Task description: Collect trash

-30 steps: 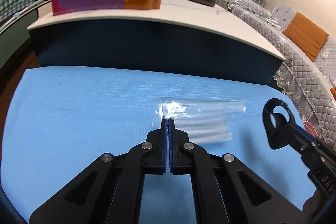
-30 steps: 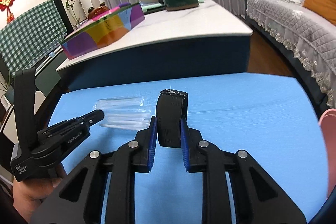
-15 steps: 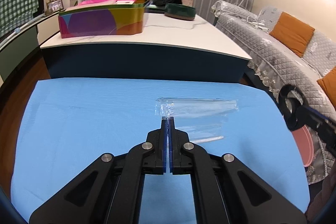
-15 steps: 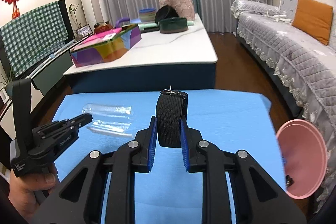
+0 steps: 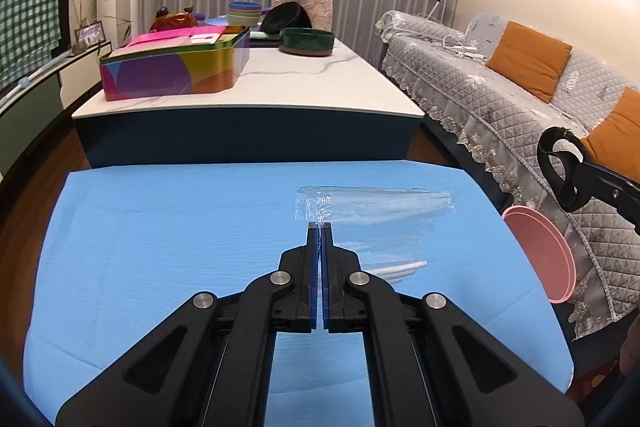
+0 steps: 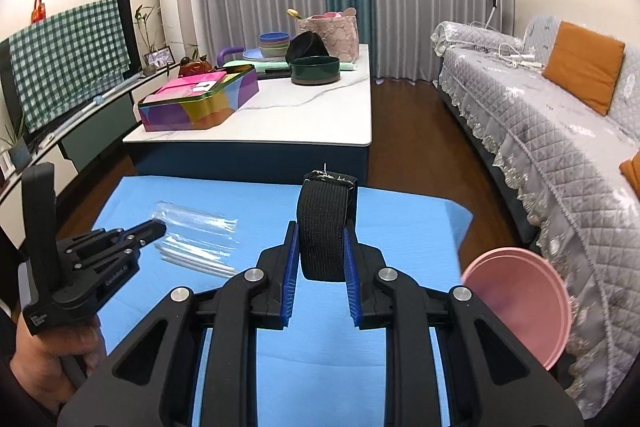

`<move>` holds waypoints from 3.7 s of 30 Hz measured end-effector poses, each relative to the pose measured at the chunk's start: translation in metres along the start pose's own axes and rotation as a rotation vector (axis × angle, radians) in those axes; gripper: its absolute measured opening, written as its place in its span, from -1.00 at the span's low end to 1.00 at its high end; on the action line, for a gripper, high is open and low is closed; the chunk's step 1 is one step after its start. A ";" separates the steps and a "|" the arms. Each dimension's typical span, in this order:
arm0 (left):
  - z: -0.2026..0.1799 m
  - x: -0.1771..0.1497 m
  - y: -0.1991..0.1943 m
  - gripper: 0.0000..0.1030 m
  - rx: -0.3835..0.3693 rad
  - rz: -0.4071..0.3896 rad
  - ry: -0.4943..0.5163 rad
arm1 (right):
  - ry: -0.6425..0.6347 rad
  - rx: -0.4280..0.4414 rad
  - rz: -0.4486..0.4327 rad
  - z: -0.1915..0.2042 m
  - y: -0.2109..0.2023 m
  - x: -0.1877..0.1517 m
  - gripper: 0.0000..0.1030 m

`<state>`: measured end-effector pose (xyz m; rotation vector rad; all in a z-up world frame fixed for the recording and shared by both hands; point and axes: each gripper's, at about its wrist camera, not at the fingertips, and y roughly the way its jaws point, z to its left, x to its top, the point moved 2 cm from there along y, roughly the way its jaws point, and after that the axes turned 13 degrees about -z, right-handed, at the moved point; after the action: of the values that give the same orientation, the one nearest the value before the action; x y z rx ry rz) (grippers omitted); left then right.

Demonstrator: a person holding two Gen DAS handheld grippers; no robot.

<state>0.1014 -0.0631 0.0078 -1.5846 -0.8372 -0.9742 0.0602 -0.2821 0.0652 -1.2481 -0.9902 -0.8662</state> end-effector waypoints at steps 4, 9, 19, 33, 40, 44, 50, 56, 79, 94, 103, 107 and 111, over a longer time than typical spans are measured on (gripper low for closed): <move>-0.010 -0.001 -0.001 -0.98 -0.010 -0.007 0.011 | 0.005 -0.013 -0.012 -0.014 -0.006 -0.002 -0.58; -0.023 -0.003 0.001 -0.98 -0.019 -0.005 0.034 | 0.056 -0.027 -0.002 -0.030 -0.003 -0.020 -0.58; -0.049 -0.005 0.012 -0.98 -0.047 -0.009 0.040 | 0.079 -0.075 -0.042 -0.061 -0.014 -0.018 -0.58; -0.096 -0.012 0.032 -0.98 -0.120 0.006 0.066 | 0.146 -0.179 -0.052 -0.125 -0.026 -0.024 -0.58; -0.126 -0.019 0.039 -0.98 -0.167 0.025 0.073 | 0.191 -0.241 -0.065 -0.163 -0.037 -0.026 -0.58; -0.144 -0.022 0.043 -0.98 -0.199 0.043 0.057 | 0.170 -0.299 -0.070 -0.183 -0.043 -0.028 -0.58; -0.177 -0.022 0.051 -0.98 -0.236 0.044 0.080 | 0.173 -0.365 -0.071 -0.215 -0.050 -0.032 -0.58; -0.218 -0.027 0.063 -0.98 -0.283 0.053 0.119 | 0.208 -0.400 -0.065 -0.243 -0.055 -0.037 -0.58; -0.325 -0.052 0.138 -0.97 -0.410 0.147 0.231 | 0.276 -0.434 0.018 -0.289 -0.026 -0.062 -0.53; -0.303 -0.059 0.115 -0.03 -0.458 0.157 0.172 | 0.342 -0.487 -0.009 -0.302 -0.031 -0.062 0.73; -0.256 -0.030 0.021 0.67 -0.404 0.013 0.117 | 0.318 -0.479 -0.107 -0.267 -0.064 -0.035 0.90; -0.228 -0.016 -0.029 0.78 -0.359 -0.059 0.110 | 0.274 -0.446 -0.129 -0.227 -0.089 -0.026 0.90; -0.188 -0.015 -0.077 0.80 -0.277 -0.117 0.103 | 0.231 -0.399 -0.143 -0.182 -0.107 -0.023 0.90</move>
<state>-0.0060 -0.2318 0.0486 -1.7161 -0.7541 -1.2891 -0.0249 -0.4763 0.0725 -1.3814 -0.7481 -1.3358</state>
